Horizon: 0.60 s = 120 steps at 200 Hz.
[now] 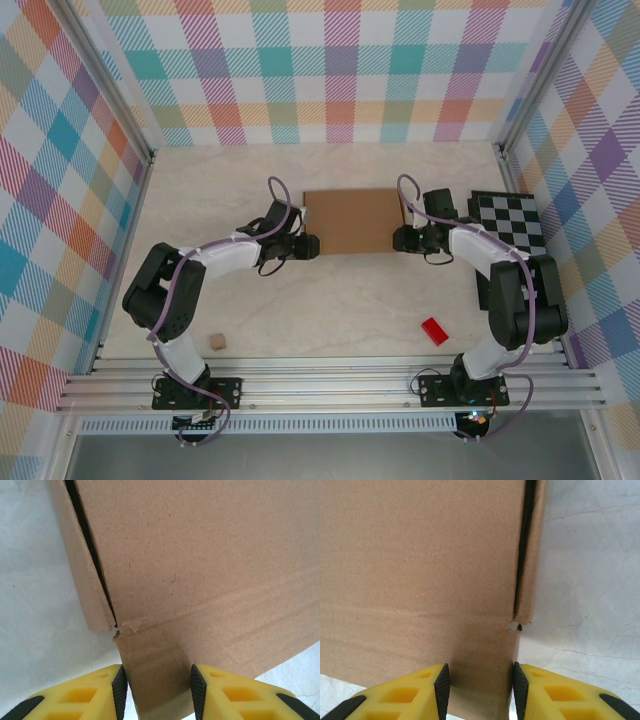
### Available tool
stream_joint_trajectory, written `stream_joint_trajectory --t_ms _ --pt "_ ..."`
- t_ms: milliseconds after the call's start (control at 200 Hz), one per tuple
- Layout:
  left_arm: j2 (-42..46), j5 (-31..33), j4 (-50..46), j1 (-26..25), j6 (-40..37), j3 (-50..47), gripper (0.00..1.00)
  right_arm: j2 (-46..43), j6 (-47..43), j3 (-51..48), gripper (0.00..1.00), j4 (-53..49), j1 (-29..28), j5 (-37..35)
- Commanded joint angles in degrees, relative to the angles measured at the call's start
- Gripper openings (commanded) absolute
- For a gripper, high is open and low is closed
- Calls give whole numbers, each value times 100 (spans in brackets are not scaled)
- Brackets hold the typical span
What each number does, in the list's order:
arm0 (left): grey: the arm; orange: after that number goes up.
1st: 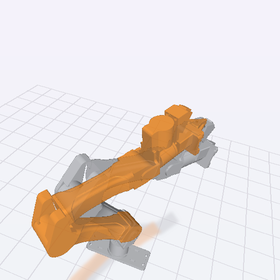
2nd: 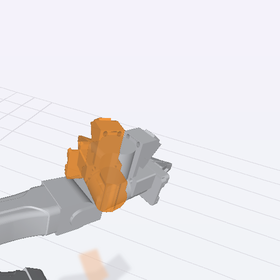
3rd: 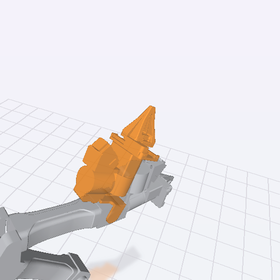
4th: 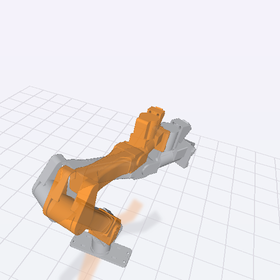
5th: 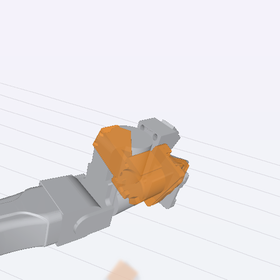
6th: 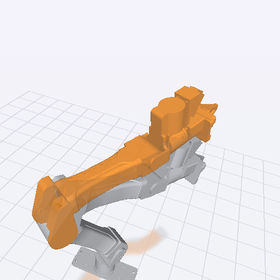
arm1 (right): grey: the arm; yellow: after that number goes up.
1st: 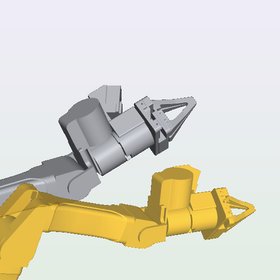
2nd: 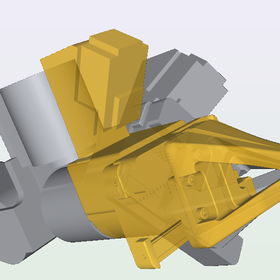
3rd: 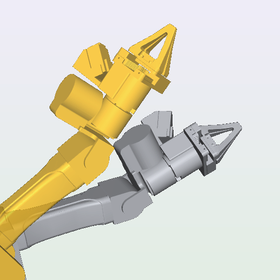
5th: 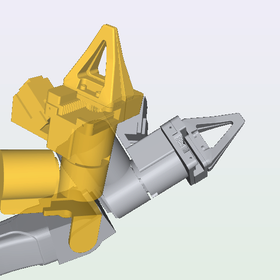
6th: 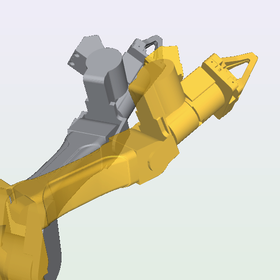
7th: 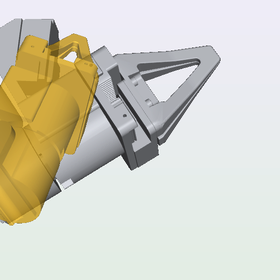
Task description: Fold the paper box
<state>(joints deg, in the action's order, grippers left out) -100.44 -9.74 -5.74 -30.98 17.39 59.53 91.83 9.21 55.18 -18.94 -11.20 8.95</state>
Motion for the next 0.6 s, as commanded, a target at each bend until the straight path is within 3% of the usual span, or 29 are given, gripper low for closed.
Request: stream_joint_trajectory --t_ms 0,595 --pt "-128 117 -23 -39 -366 119 41 84 -236 195 40 -97 -5 -73" --pt "-111 260 -199 -39 -601 260 41 254 -263 358 41 -179 -5 -119"
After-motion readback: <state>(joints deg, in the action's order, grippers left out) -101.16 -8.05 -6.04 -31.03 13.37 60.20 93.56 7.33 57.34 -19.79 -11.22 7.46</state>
